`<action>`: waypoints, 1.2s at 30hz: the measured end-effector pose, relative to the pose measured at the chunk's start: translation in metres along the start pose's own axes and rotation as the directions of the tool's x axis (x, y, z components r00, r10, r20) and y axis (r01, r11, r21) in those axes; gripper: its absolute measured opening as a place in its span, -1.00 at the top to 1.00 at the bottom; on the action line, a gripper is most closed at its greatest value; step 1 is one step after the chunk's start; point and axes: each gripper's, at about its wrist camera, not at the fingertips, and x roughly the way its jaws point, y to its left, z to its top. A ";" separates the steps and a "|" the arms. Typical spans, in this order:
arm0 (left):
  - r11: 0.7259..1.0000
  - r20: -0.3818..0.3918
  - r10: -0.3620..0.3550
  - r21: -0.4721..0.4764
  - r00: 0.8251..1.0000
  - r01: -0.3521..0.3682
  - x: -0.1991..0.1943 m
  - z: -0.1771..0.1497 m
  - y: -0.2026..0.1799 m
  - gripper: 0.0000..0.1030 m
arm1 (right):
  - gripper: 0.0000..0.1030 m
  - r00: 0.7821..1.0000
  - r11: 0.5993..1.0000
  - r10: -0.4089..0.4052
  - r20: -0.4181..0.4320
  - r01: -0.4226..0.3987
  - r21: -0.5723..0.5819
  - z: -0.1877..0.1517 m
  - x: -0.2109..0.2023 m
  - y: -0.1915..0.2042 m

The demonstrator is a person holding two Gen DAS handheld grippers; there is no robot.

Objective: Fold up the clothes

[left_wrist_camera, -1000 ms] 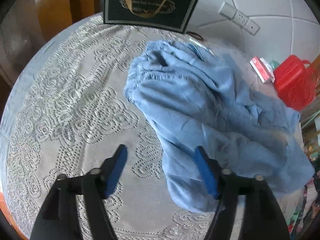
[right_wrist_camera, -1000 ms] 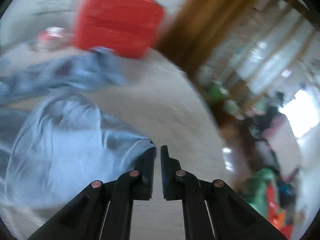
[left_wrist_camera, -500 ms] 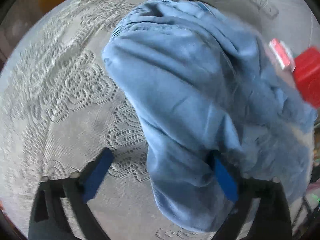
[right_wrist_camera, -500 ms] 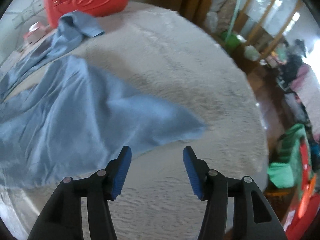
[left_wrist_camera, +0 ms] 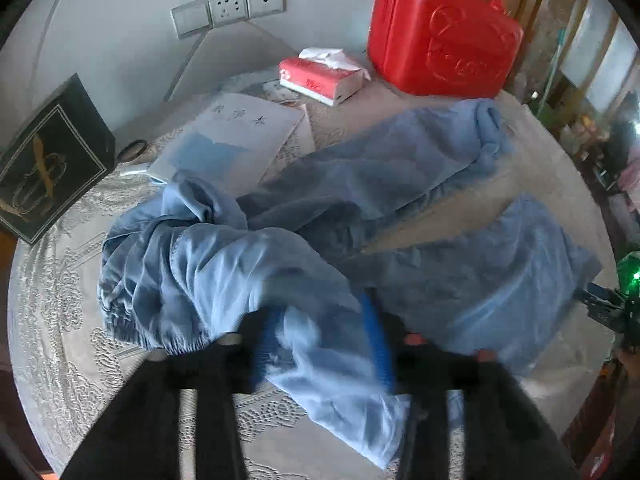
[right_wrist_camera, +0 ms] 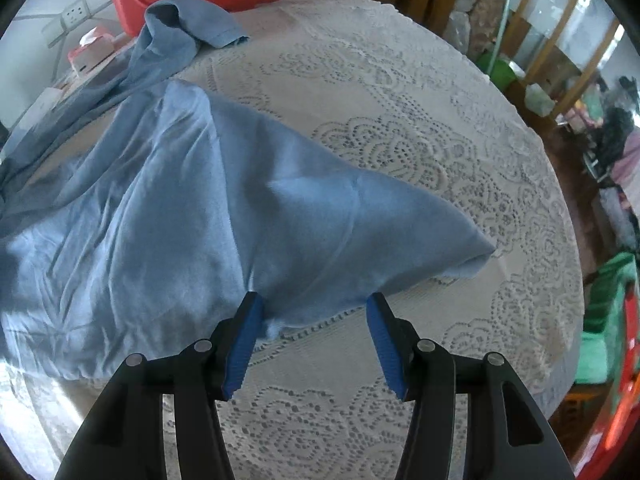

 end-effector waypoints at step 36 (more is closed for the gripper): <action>0.828 0.183 0.105 -0.561 0.977 0.016 -0.014 -0.067 0.160 0.73 | 0.87 0.999 0.999 -0.044 0.019 0.043 0.017 0.038 0.012 0.013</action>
